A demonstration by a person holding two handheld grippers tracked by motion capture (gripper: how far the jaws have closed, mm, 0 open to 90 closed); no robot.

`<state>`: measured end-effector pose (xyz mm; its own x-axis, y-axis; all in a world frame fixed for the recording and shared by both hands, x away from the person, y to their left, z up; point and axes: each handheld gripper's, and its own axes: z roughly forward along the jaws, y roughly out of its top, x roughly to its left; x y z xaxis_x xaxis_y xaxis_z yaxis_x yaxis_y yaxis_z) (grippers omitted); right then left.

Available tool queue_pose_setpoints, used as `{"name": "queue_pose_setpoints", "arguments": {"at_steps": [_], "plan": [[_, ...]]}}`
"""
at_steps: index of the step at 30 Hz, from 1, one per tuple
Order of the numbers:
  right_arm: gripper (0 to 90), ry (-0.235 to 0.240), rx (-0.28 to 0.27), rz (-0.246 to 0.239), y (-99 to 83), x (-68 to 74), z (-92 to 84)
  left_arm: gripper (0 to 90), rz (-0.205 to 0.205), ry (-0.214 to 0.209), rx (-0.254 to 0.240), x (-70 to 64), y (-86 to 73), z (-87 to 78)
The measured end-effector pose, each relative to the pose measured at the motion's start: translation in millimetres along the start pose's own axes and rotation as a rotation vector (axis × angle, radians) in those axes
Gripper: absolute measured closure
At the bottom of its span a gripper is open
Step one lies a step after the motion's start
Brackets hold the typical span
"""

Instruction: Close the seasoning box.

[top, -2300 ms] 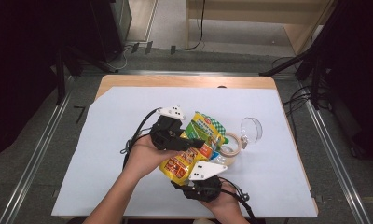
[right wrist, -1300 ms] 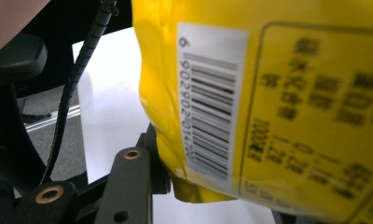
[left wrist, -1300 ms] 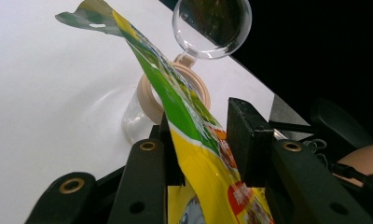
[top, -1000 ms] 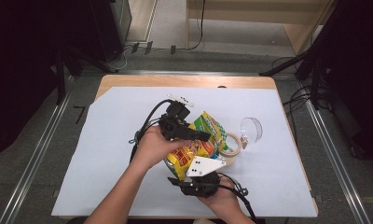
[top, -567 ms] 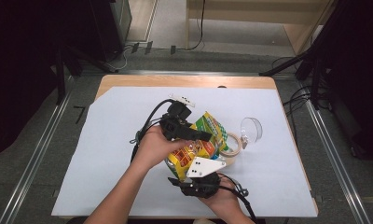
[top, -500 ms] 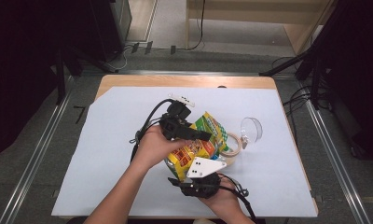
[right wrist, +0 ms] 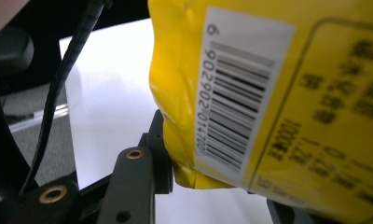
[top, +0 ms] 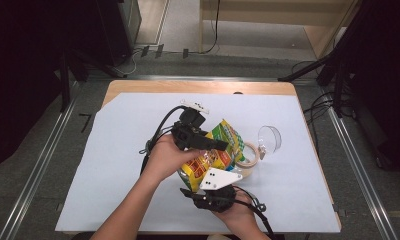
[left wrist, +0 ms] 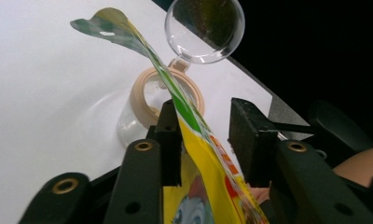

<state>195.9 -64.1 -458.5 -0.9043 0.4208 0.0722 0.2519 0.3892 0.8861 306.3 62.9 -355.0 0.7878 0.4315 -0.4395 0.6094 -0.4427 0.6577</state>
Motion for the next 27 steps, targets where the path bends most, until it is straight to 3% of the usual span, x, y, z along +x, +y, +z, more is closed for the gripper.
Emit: {"name": "queue_pose_setpoints", "arguments": {"at_steps": [3, 10, 15, 17, 20, 27], "plan": [[64.5, 0.000, -0.010, 0.027, 0.5, -2.4, -1.3, 63.5, 0.002, 0.001, -0.010, -1.5, 0.0, -0.2], [64.5, 0.004, -0.028, 0.040, 1.7, -3.5, -2.3, 58.3, -0.009, -0.005, -0.026, -3.5, 0.0, -3.1], [64.5, 0.001, -0.030, 0.056, 2.3, -6.1, -3.4, 56.9, -0.033, 0.016, -0.003, -5.1, 1.0, -7.6], [64.3, -0.002, -0.038, 0.075, 2.2, -8.5, -4.1, 56.2, -0.038, 0.047, 0.007, -5.5, 0.8, -7.5], [64.0, 0.006, -0.034, 0.080, 2.9, -9.5, -4.5, 60.4, -0.021, 0.065, 0.018, -5.0, 0.7, -5.8], [64.1, 0.025, -0.034, 0.075, 4.5, -9.1, -2.9, 71.7, 0.034, 0.107, -0.016, -11.4, 1.9, -6.5]]}}
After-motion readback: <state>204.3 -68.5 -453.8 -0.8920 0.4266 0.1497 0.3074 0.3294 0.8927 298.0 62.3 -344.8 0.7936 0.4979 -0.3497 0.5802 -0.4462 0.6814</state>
